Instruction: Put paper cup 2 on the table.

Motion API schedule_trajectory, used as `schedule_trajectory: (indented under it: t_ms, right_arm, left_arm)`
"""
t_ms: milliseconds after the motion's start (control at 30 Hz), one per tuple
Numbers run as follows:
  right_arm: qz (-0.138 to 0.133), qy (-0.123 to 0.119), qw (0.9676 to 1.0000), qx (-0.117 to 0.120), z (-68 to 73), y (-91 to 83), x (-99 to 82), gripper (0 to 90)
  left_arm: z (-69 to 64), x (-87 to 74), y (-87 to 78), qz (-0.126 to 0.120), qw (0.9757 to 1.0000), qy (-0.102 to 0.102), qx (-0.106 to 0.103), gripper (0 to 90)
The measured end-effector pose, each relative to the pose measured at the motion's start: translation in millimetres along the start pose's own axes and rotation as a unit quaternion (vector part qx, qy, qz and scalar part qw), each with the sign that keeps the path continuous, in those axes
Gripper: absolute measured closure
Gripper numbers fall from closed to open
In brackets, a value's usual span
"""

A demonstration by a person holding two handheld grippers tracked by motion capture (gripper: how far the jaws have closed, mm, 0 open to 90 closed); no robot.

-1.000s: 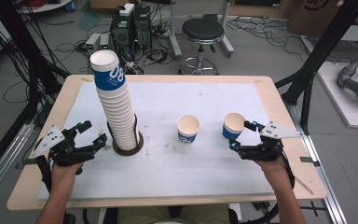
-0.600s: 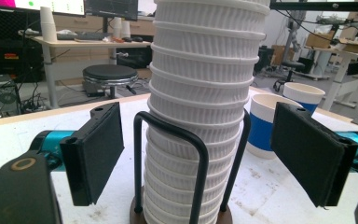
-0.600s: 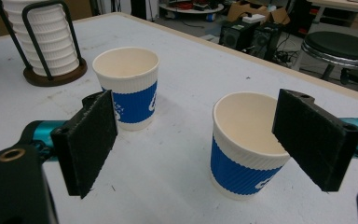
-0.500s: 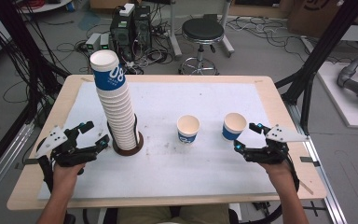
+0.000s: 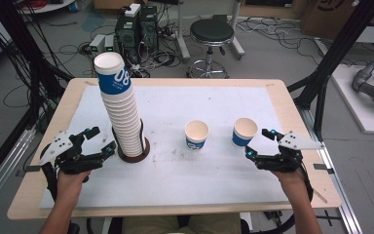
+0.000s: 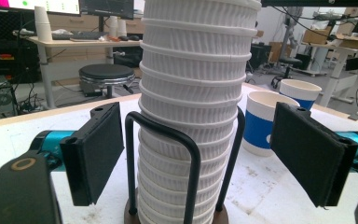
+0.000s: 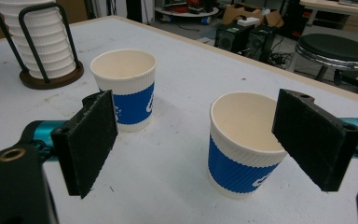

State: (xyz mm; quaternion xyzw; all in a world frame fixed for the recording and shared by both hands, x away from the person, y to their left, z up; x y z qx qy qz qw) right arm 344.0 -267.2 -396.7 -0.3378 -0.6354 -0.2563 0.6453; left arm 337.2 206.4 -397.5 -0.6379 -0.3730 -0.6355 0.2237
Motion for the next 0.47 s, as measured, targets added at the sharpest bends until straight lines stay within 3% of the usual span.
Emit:
schedule_trajectory:
  t_ms: [467]
  right_arm:
    - [0.004,-0.006,1.0,0.005,2.0,4.4,-1.0,14.4]
  left_arm:
    - [2.0,-1.7,-0.1,0.002,1.0,-0.002,0.004,17.3]
Point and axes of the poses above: each handheld gripper's, and its own axes: y roughly forward along the jaws, x roughly out of its top, z roughly to its left, the point moved 8 cm from there along y, roughly forward along the jaws, and after that the axes turned 14 degrees about -z, right-handed, at the moved point
